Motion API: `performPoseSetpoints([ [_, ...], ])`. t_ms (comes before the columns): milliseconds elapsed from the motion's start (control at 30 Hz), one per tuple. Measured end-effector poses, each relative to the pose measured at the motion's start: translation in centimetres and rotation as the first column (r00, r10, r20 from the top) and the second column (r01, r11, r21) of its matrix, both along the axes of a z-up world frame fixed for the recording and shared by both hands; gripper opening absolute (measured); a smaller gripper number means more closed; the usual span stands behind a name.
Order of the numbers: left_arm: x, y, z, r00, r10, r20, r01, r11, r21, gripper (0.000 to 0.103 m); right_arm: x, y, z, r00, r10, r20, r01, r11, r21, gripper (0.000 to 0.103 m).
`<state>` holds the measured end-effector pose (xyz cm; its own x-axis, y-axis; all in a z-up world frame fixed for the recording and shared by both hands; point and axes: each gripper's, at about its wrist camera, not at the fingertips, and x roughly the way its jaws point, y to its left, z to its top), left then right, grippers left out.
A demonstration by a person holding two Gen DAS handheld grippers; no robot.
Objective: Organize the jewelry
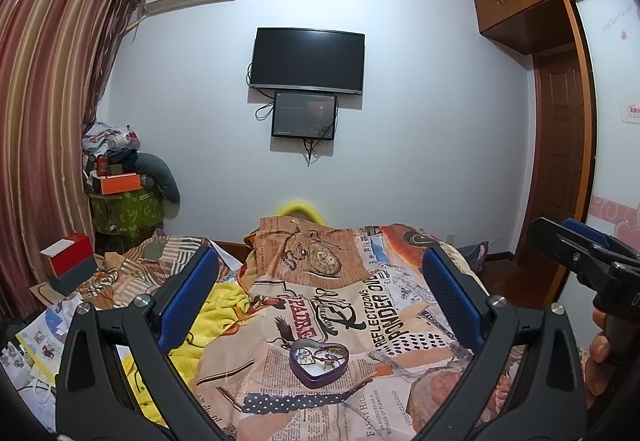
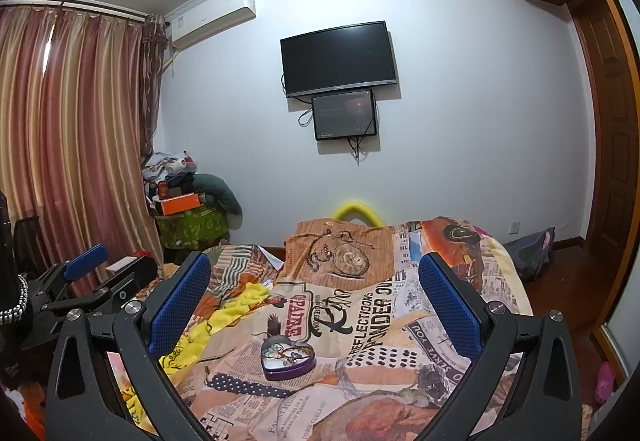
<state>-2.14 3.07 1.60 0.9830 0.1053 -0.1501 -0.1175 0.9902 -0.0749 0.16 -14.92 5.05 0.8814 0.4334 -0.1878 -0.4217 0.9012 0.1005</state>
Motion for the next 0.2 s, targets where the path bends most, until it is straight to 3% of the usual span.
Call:
performPoseSetpoints([
  [200, 0.0, -0.34, -0.11, 1.0, 0.006, 0.001, -0.006, 1.0, 0.017, 0.102, 0.0, 0.17, -0.16, 1.0, 0.003, 0.001, -0.003, 1.0, -0.008, 0.103],
])
